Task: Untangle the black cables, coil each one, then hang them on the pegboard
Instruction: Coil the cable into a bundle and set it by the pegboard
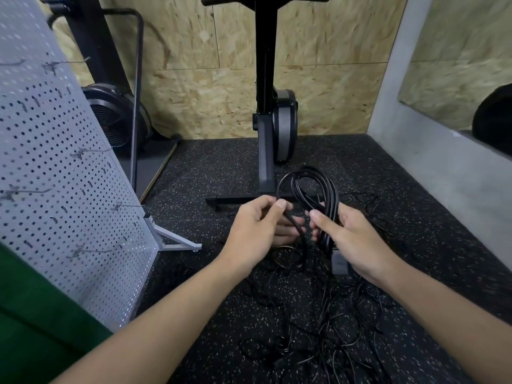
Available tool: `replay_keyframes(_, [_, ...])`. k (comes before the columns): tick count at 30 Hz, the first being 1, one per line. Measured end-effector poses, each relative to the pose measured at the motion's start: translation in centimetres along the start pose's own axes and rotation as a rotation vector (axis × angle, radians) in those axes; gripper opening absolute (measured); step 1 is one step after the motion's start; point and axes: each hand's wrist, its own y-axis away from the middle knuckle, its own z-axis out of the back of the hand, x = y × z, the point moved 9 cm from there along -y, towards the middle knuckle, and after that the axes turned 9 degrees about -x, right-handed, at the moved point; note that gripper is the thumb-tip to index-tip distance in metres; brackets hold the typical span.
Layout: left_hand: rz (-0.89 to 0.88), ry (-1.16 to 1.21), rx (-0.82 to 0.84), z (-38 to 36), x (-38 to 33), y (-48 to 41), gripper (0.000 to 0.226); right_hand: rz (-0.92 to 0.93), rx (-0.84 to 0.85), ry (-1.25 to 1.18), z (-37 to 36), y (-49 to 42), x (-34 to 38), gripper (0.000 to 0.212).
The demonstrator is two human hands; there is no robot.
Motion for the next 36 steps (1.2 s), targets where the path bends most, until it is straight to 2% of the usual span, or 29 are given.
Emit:
replay_keyframes(3, [-0.009, -0.034, -0.058, 0.4, 0.3, -0.2, 0.025, 0.013, -0.043, 0.02, -0.5, 0.1, -0.1, 0.015])
replay_keyframes(8, [-0.09, -0.347, -0.055, 0.9, 0.8, -0.7, 0.023, -0.012, -0.017, 0.221, -1.1, 0.2, -1.3, 0.022])
replay_keyframes(11, [-0.044, -0.166, -0.047, 0.7, 0.7, -0.5, 0.006, -0.005, 0.037, 0.257, -1.6, 0.4, -1.1, 0.02])
replay_keyframes(14, [-0.019, -0.097, -0.005, 0.5, 0.7, -0.6, 0.009, -0.055, 0.107, 0.147, -2.2, 0.8, -1.2, 0.015])
replay_keyframes(18, [-0.203, -0.382, 0.048, 0.9, 0.4, -0.9, 0.022, -0.07, 0.086, 0.147, -1.9, 0.8, -1.0, 0.02])
replay_keyframes(20, [-0.169, -0.449, 0.134, 1.0, 2.0, -1.2, 0.039, -0.088, 0.037, 0.031, -1.4, 0.6, -0.5, 0.022])
replay_keyframes(21, [-0.118, -0.479, 0.24, 0.4, 3.3, -1.0, 0.041, -0.107, 0.018, -0.05, -1.3, 0.6, -0.3, 0.023])
replay_keyframes(23, [-0.032, -0.601, 0.458, -1.1, 6.2, 0.3, 0.03, -0.177, 0.034, -0.263, -1.6, 0.7, -0.1, 0.021])
replay_keyframes(25, [-0.132, -0.71, 0.545, -2.1, 7.9, 1.1, 0.024, -0.246, 0.099, -0.431, -2.2, 1.0, -0.1, 0.017])
replay_keyframes(27, [-0.252, -0.8, 0.577, -2.9, 8.6, 1.6, 0.012, -0.257, 0.13, -0.463, -2.3, 0.9, -0.3, 0.017])
replay_keyframes(30, [-0.207, -0.892, 0.564, -1.9, 9.4, 0.9, 0.012, -0.228, -0.019, -0.379, -0.1, -0.2, -1.1, 0.018])
replay_keyframes(33, [-0.185, -0.918, 0.474, -0.1, 9.1, -0.5, 0.015, -0.198, -0.229, -0.144, 4.0, -1.4, -2.3, 0.02])
replay_keyframes(34, [-0.21, -0.918, 0.444, 0.1, 8.6, -0.8, 0.017, -0.191, -0.249, -0.024, 4.9, -1.6, -2.7, 0.022])
replay_keyframes(36, [-0.334, -0.923, 0.407, -0.5, 6.7, -0.7, 0.018, -0.157, -0.169, 0.337, 5.2, -1.7, -3.5, 0.025])
